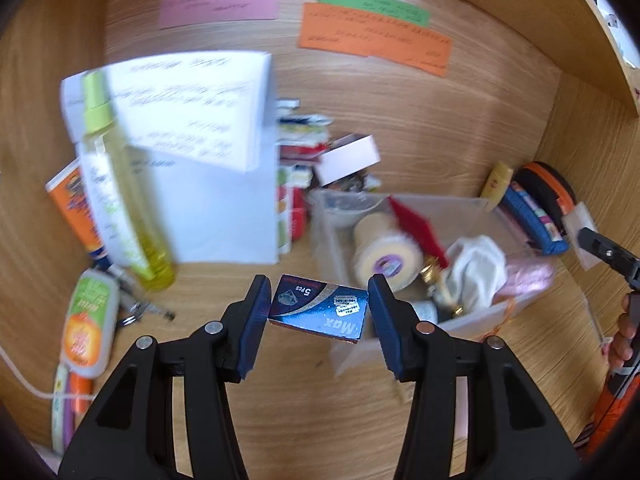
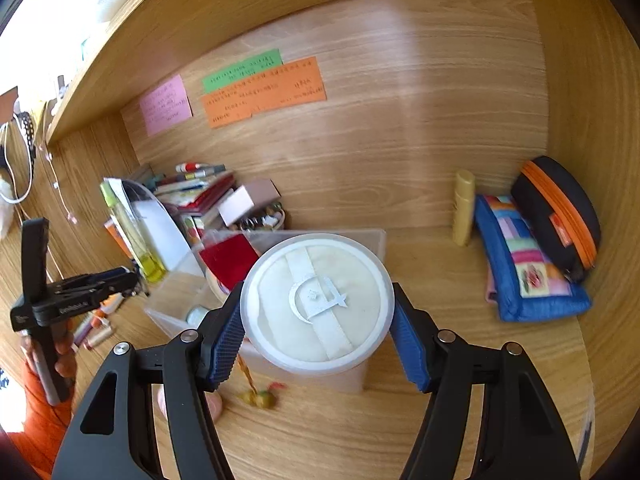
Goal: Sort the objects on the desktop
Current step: 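Carry the card pack and white compact over the clear box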
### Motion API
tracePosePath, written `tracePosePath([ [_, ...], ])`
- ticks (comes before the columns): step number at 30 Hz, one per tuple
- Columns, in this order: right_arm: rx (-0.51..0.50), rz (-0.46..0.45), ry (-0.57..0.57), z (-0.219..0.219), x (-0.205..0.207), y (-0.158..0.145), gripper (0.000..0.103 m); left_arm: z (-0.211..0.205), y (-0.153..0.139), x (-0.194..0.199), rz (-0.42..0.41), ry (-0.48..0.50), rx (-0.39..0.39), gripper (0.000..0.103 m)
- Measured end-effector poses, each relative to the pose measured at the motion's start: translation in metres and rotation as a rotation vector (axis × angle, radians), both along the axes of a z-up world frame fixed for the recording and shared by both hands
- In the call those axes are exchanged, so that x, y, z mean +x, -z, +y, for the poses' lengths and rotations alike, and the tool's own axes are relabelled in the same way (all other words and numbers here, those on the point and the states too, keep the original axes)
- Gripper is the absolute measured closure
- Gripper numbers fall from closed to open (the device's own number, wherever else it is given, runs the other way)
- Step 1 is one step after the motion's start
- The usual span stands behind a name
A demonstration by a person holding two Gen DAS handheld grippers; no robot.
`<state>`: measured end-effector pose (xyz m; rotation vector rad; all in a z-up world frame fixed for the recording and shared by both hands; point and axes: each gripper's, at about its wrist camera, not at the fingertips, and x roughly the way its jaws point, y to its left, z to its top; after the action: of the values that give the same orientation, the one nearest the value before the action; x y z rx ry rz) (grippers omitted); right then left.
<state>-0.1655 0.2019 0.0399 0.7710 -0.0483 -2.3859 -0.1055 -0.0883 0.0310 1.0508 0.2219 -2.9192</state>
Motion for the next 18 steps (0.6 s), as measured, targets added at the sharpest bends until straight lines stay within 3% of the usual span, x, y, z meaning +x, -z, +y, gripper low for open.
tracePosePath([
  [7,0.035,0.045,-0.025,-0.032,-0.007,-0.008,0.04,0.03,-0.004,-0.038,0.0,0.096,0.017,0.053],
  [18,0.108,-0.063,-0.031,-0.067,-0.033,0.037,0.04,0.043,0.022,-0.06,-0.074,0.148,0.037,0.053],
])
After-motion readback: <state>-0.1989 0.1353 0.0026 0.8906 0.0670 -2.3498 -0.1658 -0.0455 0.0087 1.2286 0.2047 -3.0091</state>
